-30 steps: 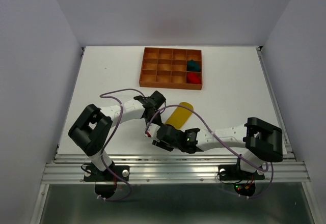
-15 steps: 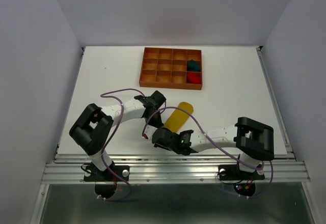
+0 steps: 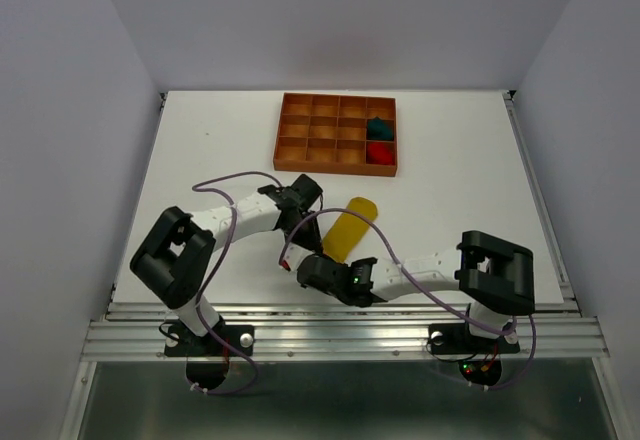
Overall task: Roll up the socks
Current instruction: Roll the sock at the center of the board.
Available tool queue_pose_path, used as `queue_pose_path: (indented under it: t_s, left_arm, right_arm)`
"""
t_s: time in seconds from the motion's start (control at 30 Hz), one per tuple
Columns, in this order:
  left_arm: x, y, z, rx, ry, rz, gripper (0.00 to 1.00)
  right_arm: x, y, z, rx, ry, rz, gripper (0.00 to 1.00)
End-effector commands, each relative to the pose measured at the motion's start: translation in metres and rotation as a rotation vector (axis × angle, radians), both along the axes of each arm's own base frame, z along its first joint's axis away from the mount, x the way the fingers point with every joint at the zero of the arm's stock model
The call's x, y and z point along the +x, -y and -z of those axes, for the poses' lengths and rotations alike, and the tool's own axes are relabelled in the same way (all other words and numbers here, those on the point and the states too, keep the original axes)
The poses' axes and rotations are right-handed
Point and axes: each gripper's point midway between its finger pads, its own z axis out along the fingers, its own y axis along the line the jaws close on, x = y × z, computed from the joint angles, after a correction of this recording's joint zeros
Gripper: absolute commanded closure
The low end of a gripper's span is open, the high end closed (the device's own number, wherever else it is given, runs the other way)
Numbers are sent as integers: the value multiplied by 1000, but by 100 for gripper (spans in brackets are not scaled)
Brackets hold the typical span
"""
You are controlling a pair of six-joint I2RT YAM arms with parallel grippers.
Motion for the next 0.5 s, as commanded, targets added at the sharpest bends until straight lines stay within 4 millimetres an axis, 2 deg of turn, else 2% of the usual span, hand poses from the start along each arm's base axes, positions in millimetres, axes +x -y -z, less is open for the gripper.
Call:
queue_pose_path:
  t_s: [0.0, 0.07, 0.1, 0.13, 0.17, 0.27, 0.33, 0.4, 0.47]
  left_arm:
    - [11, -2, -31, -56, 96, -16, 50]
    - [19, -5, -42, -77, 147, -37, 46]
    - [21, -9, -43, -78, 159, -41, 40]
    - [23, -13, -45, -82, 174, -50, 39]
    - [30, -19, -53, -99, 203, -76, 38]
    - [39, -36, -58, -104, 245, -123, 38]
    - [39, -45, -56, -99, 249, -141, 38]
    - [42, -51, -58, -108, 263, -158, 37]
    - [39, -54, -55, -116, 258, -166, 37]
  right_arm:
    - [-13, 12, 13, 49, -134, 57, 99]
    - [-14, 10, 7, 113, -191, 82, 99]
    - [-13, 6, 4, 145, -207, 89, 99]
    - [-12, 7, 3, 172, -227, 114, 99]
    - [-11, 5, -1, 205, -263, 117, 99]
    - [-13, 0, -12, 281, -342, 117, 99]
    - [-8, -2, -20, 340, -398, 136, 99]
    - [-15, -6, -28, 398, -487, 108, 99]
    - [-11, -6, -33, 448, -547, 134, 99]
